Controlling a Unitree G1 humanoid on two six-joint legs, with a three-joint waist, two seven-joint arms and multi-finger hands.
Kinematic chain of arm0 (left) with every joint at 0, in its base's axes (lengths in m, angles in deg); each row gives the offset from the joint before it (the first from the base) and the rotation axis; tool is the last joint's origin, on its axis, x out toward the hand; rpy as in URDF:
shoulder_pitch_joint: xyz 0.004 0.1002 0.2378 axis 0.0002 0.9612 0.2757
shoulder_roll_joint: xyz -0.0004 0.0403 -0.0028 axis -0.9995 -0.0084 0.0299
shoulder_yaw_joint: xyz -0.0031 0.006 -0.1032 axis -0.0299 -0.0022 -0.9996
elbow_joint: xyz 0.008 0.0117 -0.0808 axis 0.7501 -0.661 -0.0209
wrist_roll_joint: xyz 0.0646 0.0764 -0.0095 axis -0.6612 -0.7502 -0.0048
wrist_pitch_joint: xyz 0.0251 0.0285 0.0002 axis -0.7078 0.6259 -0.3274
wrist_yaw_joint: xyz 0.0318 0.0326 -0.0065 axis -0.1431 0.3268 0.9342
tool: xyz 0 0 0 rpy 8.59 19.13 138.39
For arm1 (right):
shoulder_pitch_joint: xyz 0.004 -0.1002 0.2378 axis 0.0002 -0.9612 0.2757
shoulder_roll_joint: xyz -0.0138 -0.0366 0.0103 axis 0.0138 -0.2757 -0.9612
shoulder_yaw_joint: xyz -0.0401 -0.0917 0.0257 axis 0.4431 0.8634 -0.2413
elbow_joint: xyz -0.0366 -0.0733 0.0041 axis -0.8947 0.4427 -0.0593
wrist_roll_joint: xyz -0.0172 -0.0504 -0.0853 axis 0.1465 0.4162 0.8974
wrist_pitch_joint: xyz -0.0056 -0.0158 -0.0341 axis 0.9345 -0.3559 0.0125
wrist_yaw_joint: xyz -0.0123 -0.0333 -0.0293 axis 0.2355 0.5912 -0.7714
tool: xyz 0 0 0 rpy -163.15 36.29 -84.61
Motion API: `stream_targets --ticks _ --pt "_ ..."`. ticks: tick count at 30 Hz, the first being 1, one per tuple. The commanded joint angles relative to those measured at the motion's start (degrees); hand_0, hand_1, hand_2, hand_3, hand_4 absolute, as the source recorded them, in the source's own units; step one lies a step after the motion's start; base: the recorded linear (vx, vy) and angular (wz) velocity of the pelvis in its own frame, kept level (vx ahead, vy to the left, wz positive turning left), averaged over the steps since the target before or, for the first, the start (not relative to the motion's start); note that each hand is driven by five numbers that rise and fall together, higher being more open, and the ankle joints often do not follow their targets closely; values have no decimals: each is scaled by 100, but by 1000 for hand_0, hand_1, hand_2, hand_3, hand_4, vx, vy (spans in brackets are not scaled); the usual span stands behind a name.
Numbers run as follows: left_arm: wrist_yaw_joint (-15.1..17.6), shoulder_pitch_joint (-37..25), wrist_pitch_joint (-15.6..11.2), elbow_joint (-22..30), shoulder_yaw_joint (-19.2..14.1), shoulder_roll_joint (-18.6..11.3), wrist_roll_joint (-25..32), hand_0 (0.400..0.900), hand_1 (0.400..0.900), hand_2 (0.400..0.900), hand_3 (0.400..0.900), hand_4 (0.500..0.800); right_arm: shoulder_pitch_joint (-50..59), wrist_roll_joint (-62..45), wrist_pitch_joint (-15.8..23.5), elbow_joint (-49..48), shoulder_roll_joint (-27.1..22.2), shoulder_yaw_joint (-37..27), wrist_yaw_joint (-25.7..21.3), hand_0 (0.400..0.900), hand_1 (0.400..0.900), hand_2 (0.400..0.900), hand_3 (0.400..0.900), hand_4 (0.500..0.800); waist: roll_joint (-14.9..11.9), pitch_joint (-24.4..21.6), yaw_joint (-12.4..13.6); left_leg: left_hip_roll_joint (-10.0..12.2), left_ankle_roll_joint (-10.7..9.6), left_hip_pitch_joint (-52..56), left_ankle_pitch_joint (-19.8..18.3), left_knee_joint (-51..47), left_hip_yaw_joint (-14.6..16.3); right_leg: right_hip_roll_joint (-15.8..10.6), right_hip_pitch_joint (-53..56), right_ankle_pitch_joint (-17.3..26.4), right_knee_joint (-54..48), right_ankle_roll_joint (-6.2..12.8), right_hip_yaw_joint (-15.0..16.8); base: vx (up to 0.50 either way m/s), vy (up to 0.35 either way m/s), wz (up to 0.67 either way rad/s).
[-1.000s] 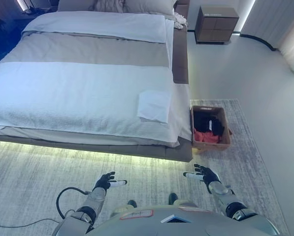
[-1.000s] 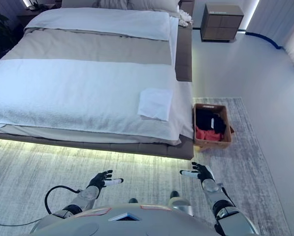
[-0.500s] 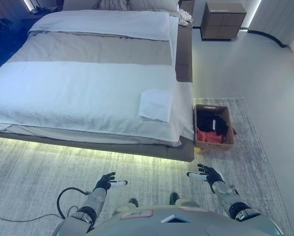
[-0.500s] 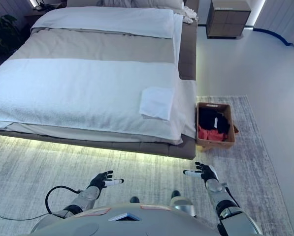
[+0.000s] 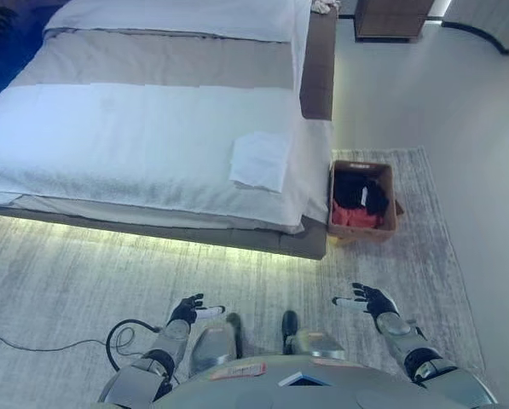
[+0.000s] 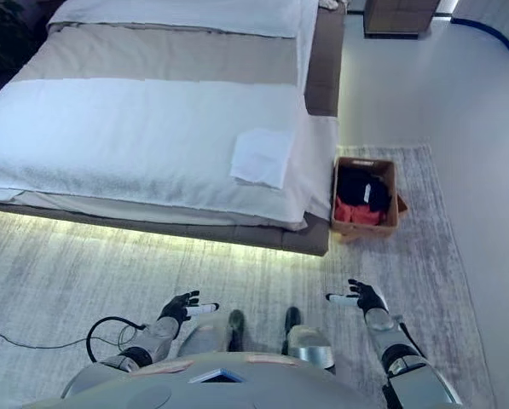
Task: Put the clothes on the bed into the basket.
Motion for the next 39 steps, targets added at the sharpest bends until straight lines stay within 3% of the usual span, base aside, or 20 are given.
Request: stream_targets --ticks 1,7,10,12,14,17,18,19,21,23,24,25,27,29,30,31,32,35,36,39 --pt "225 -71 -160 195 21 -256 218 900 900 900 900 800 382 -139 360 -314 -41 21 -137 900 900 900 900 800 -201 -141 115 -142 228 -789 546 -900 8 41 1176 -654 -397 532 446 237 69 -22" --pt "239 14 -178 176 -82 -258 218 900 900 900 900 800 468 -124 359 -591 1 108 -57 900 900 900 900 800 -82 -253 217 111 46 -1118 673 -901 389 -6 1538 -819 -480 675 776 286 133 -39" --pt "253 35 -177 178 -110 -311 205 900 900 900 900 800 467 -80 348 -714 57 178 -14 900 900 900 900 800 -99 -406 254 86 132 -979 860 -901 597 -227 1775 -980 -451 779 792 466 296 -24" --pt "251 11 -177 157 -100 -392 160 900 900 900 900 800 425 -68 319 -661 173 171 31 900 900 900 900 800 -227 -560 306 -85 293 -807 851 -901 692 -519 1783 -1006 -157 936 767 620 356 -16" --pt "229 25 -197 164 -86 -469 107 900 900 900 900 800 379 -39 317 -642 263 195 76 900 900 900 900 800 -363 -705 325 -235 437 -695 721 -901 773 -699 1614 -757 253 1060 817 485 274 -7" --pt "171 -1 -158 195 -155 -625 67 900 900 900 900 800 341 -29 300 -629 359 141 127 900 900 900 900 800 -587 -804 353 -625 813 -481 331 -901 803 -1009 918 540 1848 1260 875 382 307 6" --pt "171 -1 -158 195 -155 -624 67 900 900 900 900 800 341 -30 300 -629 358 141 127 900 900 900 900 800 -579 -815 358 -615 812 -494 334 -901 805 -1000 901 546 1848 1258 881 242 336 12" --pt "150 -39 -131 216 -151 -663 57 900 900 900 900 800 352 -44 299 -696 377 109 110 900 900 900 900 800 -533 -640 323 -737 999 -269 153 -901 747 -1050 276 1123 3257 1217 686 210 353 14" --pt "147 -76 -110 200 -162 -673 71 900 900 900 900 800 374 -44 309 -757 378 124 105 900 900 900 900 800 -480 -538 276 -766 1056 -150 75 -901 722 -1083 43 1173 3733 1209 527 237 328 18" --pt "148 -130 -83 181 -168 -742 47 900 900 900 900 800 359 30 315 -1009 405 222 81 900 900 900 900 800 -527 -321 204 -886 1125 235 -239 -901 623 -1446 -390 1002 4224 1271 30 309 252 25" --pt "151 -158 -95 165 -185 -767 55 900 900 900 900 800 360 64 320 -1141 378 237 60 900 900 900 900 800 -508 -266 174 -832 1110 247 -247 -901 636 -1451 -592 779 4044 1145 -152 176 81 14" --pt "151 -150 -95 163 -183 -770 54 900 900 900 900 800 352 64 319 -1141 382 240 61 900 900 900 900 800 -555 -250 171 -884 1092 318 -319 -901 618 -1484 -539 723 4064 1224 -96 121 35 13" --pt "145 -223 -123 203 -128 -766 60 900 900 900 900 800 365 238 352 -1539 262 295 -28 900 900 900 900 800 -475 -99 149 -761 1044 326 -251 -901 547 -1357 -873 319 3519 1014 -297 126 -2 22" --pt "195 -295 -141 187 -36 -740 -26 900 900 900 900 800 439 686 346 -1794 98 363 -309 900 900 900 900 800 -425 31 115 -693 965 396 -309 -901 417 -1206 -1055 -36 2783 938 -272 187 -73 32" --pt "244 -307 -162 197 -10 -731 -89 900 900 900 900 800 487 956 337 -1940 5 373 -445 900 900 900 900 800 -419 71 102 -668 911 453 -360 -901 346 -1163 -1088 -29 2181 969 -204 301 -206 48" --pt "318 -276 -224 229 12 -702 -214 900 900 900 900 800 489 1372 314 -2169 -175 334 -679 900 900 900 900 800 -463 101 62 -634 828 514 -447 -901 253 -1090 -1065 237 1002 1104 88 237 -166 34" --pt "318 -277 -224 229 13 -701 -214 900 900 900 900 800 488 1373 312 -2171 -177 333 -678 900 900 900 900 800 -457 93 63 -628 827 505 -444 -901 252 -1082 -1056 262 964 1103 82 245 -177 44" --pt "314 -254 -281 331 6 -724 -289 900 900 900 900 800 480 1868 171 -2706 -463 142 -832 900 900 900 900 800 -519 146 -33 -625 720 633 -593 -901 67 -1104 -1250 823 77 1356 776 231 -160 61" --pt "300 -259 -294 353 34 -717 -297 900 900 900 900 800 502 1966 145 -2624 -510 60 -939 900 900 900 900 800 -536 168 -35 -607 679 681 -633 -901 -21 -1115 -1283 892 29 1397 866 300 -261 89" --pt "347 -237 -314 374 39 -678 -332 900 900 900 900 800 593 1995 61 -2759 -561 -110 -1029 900 900 900 900 800 -614 106 -7 -617 594 620 -703 -901 -203 -1180 -1044 990 -292 1438 642 202 -297 56"
